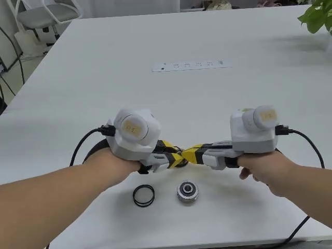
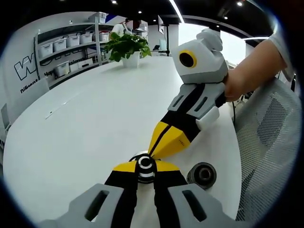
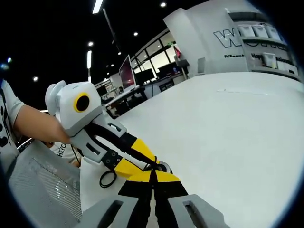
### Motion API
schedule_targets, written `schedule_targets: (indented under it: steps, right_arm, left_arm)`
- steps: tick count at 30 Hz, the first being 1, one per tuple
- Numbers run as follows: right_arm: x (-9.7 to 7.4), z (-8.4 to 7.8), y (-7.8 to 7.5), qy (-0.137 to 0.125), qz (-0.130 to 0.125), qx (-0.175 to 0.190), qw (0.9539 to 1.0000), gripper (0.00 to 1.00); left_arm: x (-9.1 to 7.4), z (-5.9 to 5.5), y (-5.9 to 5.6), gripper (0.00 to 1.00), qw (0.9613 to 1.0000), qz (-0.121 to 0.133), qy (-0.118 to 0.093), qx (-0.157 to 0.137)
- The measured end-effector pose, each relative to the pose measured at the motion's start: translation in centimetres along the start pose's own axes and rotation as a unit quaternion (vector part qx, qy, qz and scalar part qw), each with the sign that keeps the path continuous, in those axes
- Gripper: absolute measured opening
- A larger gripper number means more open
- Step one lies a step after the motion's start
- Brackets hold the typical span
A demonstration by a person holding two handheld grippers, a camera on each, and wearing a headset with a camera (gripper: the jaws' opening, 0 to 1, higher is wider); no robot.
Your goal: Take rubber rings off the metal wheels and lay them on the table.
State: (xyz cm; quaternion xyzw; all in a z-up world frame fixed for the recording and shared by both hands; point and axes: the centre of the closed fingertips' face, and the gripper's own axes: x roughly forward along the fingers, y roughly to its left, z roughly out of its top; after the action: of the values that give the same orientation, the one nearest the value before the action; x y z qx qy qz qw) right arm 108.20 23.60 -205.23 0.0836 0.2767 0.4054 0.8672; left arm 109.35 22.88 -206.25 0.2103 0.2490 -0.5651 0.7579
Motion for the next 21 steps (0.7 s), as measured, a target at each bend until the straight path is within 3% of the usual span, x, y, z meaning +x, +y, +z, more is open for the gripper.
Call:
schedule_targets:
  steps: [9,15,21]
  right_arm:
    - [-0.51,0.06,-0.8,-0.002,-0.018,-0.006,0.9998,0.0]
    - [-0.77,0.08,-0.91,-0.004,-0.02,-0.001,0.9998,0.0]
    - [-0.88,0.45,-0.74,-0.009,-0.018,0.001,0.9998,0.0]
  left_arm:
    - [0.01,0.03,0.12,0.08,0.9999,0.0,-0.001,-0.014]
    - [-0.07,0.02,-0.29,0.11,0.9999,-0.008,0.007,-0.002]
    - [-0.74,0.79,-0.83,0.15,0.9998,-0.02,-0.003,0.002]
